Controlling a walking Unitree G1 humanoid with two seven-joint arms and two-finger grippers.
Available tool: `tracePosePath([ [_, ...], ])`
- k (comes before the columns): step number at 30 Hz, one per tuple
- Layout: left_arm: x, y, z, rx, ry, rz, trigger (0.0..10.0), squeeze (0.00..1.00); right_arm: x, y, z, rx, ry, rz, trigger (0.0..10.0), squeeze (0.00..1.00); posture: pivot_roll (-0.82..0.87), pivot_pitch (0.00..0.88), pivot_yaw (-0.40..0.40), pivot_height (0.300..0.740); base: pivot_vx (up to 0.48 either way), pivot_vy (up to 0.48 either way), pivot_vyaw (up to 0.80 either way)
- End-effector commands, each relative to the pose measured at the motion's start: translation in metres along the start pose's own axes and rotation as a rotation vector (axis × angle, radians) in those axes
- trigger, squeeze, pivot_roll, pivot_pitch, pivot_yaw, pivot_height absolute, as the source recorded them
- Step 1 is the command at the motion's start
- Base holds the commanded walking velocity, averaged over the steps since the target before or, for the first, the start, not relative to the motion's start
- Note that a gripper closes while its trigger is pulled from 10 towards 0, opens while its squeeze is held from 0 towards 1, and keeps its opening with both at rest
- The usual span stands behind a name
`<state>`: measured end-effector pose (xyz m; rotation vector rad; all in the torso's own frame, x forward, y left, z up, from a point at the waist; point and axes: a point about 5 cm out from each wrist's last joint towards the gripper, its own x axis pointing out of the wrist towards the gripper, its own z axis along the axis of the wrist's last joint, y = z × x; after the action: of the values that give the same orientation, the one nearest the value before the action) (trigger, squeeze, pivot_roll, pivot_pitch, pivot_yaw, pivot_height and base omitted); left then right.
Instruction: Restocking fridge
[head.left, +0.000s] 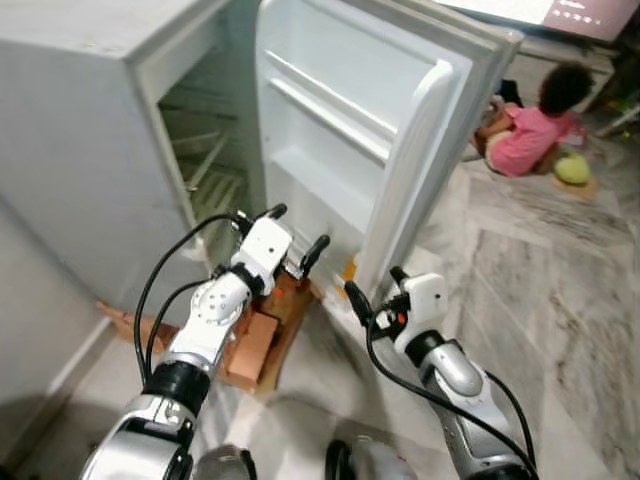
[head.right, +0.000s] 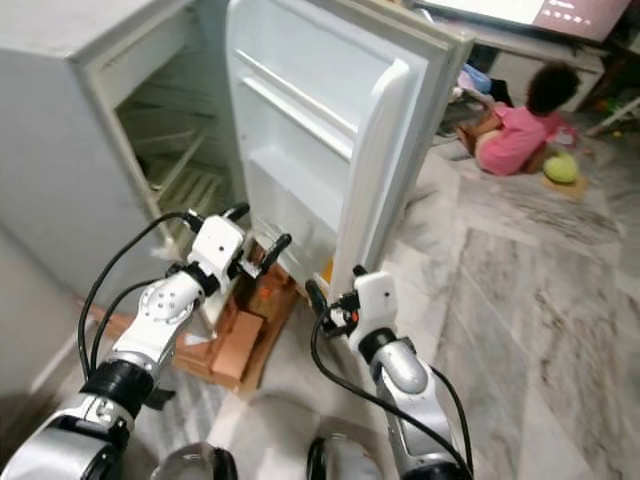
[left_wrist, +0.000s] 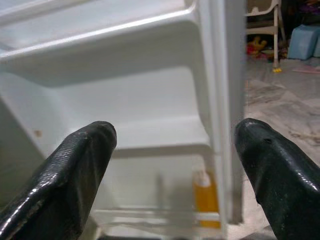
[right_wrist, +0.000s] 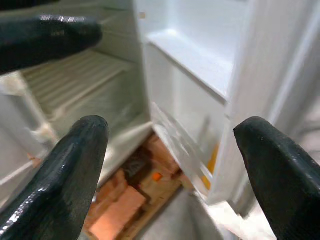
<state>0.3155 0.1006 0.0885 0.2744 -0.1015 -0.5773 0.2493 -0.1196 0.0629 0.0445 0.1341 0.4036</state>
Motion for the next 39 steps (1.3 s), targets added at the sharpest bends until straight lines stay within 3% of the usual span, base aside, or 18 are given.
tracePosePath([
  [1,0.000,-0.008,0.000,-0.007,-0.010,-0.016,10.0,0.00,-0.004,-0.008,-0.004,-0.013,0.017,-0.035,10.0,0.00,-0.03,0.018,-0.041,0.740,0.000,-0.416,-0.80],
  [8,-0.027,-0.009,-0.020,-0.026,0.049,0.015,10.0,0.00,-0.005,-0.012,-0.008,-0.002,0.022,-0.072,10.0,0.00,-0.03,0.012,-0.026,0.740,0.072,-0.413,-0.80],
  [19,-0.028,0.023,-0.013,0.043,0.057,0.164,10.0,0.00,0.005,-0.013,-0.002,-0.027,0.008,-0.076,10.0,0.00,-0.01,0.028,-0.037,0.740,0.369,-0.216,-0.07],
  [23,-0.032,0.022,-0.009,0.064,0.051,0.171,10.0,0.00,0.003,-0.024,-0.007,-0.105,0.071,-0.147,10.0,0.00,0.00,0.041,-0.034,0.740,0.458,0.000,0.00],
  [25,-0.037,0.019,-0.008,0.073,0.053,0.182,10.0,0.00,0.000,-0.031,-0.006,-0.088,0.061,-0.179,10.0,0.00,0.01,0.048,-0.029,0.740,0.467,0.000,0.00],
  [31,-0.055,0.016,-0.020,0.064,0.109,0.231,10.0,0.00,-0.001,-0.029,-0.001,-0.068,0.021,-0.178,10.0,0.00,0.00,0.047,-0.025,0.740,0.477,0.000,0.00],
  [39,-0.056,0.010,-0.023,0.041,0.137,0.240,10.0,0.00,-0.001,-0.025,0.001,-0.077,0.015,-0.157,10.0,0.00,-0.01,0.029,-0.019,0.740,0.478,0.000,0.00],
])
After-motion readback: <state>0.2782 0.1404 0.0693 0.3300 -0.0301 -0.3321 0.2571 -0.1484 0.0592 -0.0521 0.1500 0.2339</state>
